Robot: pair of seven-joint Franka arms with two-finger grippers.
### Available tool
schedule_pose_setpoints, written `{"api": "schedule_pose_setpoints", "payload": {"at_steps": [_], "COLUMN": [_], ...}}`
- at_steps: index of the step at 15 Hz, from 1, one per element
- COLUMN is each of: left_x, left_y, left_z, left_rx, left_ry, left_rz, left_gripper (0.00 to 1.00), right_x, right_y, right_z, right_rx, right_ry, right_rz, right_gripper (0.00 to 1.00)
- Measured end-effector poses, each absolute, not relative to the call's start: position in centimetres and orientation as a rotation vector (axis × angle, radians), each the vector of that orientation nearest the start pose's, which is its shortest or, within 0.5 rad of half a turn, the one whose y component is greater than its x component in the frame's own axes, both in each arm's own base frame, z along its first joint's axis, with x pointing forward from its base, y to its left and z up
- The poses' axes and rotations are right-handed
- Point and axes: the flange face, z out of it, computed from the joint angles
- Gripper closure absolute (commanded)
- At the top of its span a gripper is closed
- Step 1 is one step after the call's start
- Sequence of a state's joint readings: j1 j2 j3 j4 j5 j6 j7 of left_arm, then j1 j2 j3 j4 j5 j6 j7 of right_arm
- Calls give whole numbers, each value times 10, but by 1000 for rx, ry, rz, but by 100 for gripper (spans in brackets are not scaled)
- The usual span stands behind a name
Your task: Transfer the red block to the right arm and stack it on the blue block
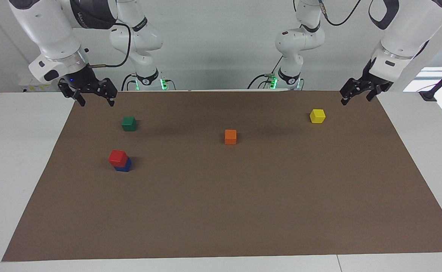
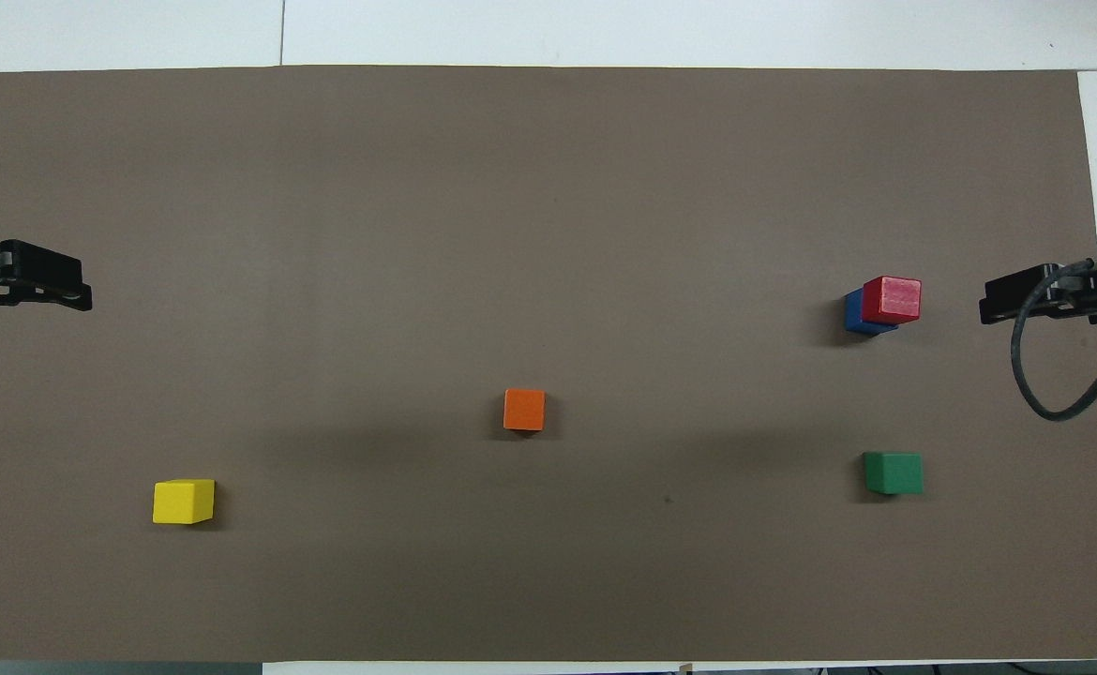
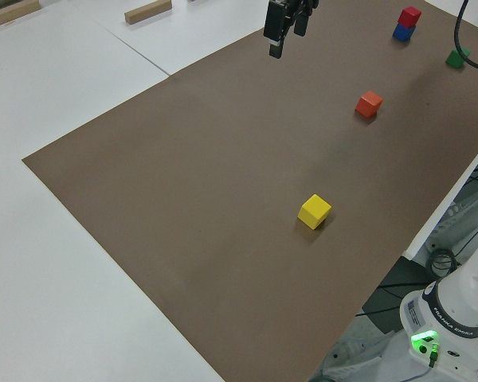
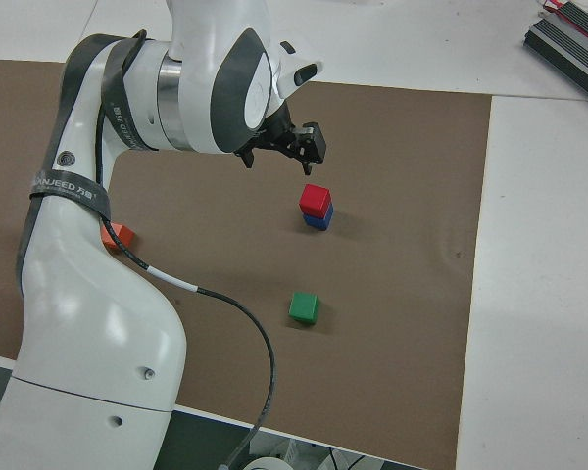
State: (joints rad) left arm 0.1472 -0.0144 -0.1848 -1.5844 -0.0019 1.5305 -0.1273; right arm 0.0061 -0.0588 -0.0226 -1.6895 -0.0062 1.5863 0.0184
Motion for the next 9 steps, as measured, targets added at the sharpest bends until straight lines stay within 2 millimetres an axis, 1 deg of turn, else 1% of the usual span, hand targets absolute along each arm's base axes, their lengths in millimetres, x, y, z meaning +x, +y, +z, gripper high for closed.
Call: {"api": "schedule_pose_setpoints", "payload": {"at_steps": [9], "left_x": [545], "left_y": [-21], "left_z": [622], "left_rx": [-3134], "left_ry": [-141], "left_rz": [62], "left_gripper": [0], "right_x": [535], "right_y": [-22], "right_z": [602], "right_rx": [-3144], "right_ry": [84], "right_rz": [69], "right_gripper": [0]}}
